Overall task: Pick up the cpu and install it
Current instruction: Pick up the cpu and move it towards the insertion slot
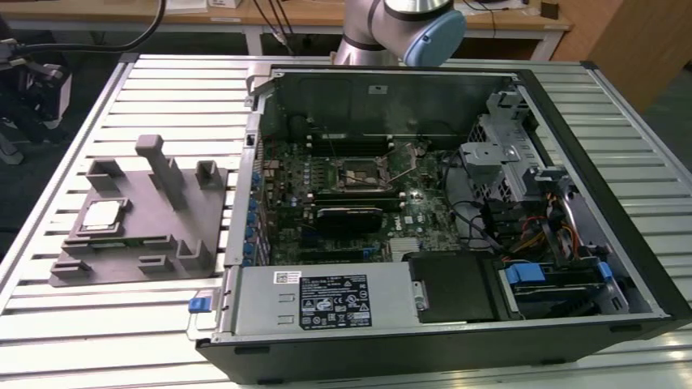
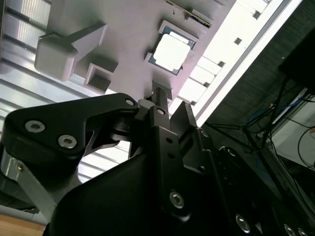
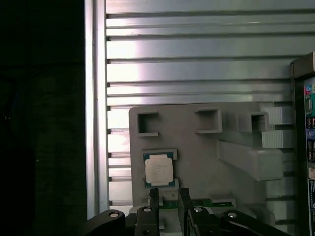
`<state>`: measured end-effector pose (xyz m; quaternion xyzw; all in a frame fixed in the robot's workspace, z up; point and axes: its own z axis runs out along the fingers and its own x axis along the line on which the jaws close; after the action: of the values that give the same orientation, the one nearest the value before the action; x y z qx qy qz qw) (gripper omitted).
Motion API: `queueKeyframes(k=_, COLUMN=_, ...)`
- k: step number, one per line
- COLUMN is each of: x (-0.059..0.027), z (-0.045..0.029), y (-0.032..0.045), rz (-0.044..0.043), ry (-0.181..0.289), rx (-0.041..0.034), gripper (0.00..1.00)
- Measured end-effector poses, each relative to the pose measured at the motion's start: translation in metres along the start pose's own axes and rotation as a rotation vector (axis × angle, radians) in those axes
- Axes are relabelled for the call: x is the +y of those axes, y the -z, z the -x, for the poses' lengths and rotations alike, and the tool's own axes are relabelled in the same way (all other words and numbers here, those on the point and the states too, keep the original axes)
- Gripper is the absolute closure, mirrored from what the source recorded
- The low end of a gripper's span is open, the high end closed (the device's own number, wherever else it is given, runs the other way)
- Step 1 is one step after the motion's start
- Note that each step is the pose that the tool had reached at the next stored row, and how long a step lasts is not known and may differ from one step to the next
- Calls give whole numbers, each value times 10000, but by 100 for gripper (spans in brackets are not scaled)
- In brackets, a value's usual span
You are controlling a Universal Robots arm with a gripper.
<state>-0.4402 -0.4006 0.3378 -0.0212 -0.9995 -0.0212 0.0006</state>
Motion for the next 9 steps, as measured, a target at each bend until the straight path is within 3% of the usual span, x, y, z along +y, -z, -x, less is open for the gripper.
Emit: queueKeyframes(k=9, x=-5, z=0, y=-46, rz=-2, ry=-1, rx=37, gripper=70)
